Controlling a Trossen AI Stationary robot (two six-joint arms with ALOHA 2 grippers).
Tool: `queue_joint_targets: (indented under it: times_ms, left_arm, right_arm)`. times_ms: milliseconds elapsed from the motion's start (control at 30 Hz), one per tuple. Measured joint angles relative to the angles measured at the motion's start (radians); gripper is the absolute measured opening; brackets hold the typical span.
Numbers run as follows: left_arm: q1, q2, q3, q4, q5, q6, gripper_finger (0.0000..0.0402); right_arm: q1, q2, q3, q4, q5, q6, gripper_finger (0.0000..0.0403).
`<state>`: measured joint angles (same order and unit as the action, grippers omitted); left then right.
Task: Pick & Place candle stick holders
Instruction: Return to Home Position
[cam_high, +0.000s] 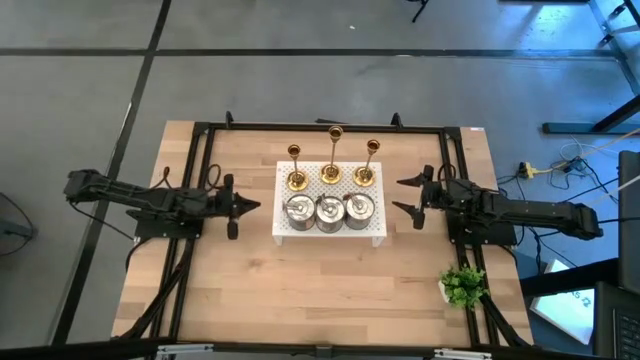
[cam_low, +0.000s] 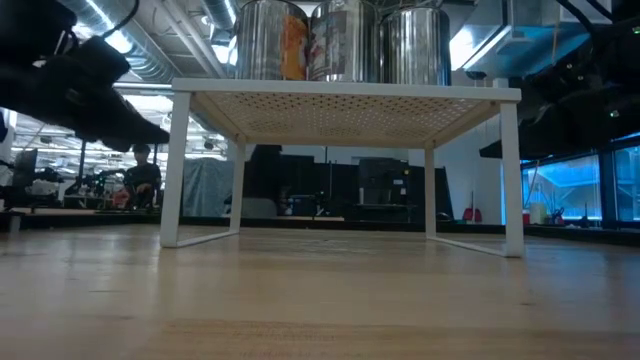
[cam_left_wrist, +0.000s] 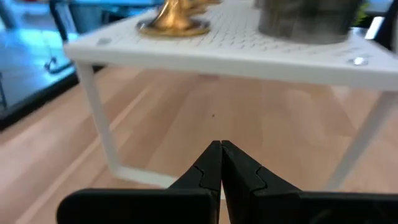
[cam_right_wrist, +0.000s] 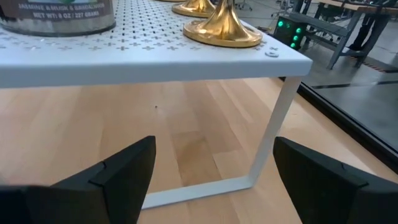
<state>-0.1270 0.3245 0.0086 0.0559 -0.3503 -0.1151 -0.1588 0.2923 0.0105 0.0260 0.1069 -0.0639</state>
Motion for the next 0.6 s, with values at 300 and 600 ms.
queue_joint_targets:
  times_ms: [300, 600]
  left_arm:
    - [0.018, 0.051, 0.000, 0.000, 0.011, -0.028, 0.0002]
    - [0.018, 0.051, 0.000, 0.000, 0.011, -0.028, 0.0002]
  right_arm:
    - [0.000, 0.002, 0.000, 0.000, -0.006, 0.000, 0.0328]
    - [0.000, 0.002, 0.000, 0.000, -0.006, 0.000, 0.0328]
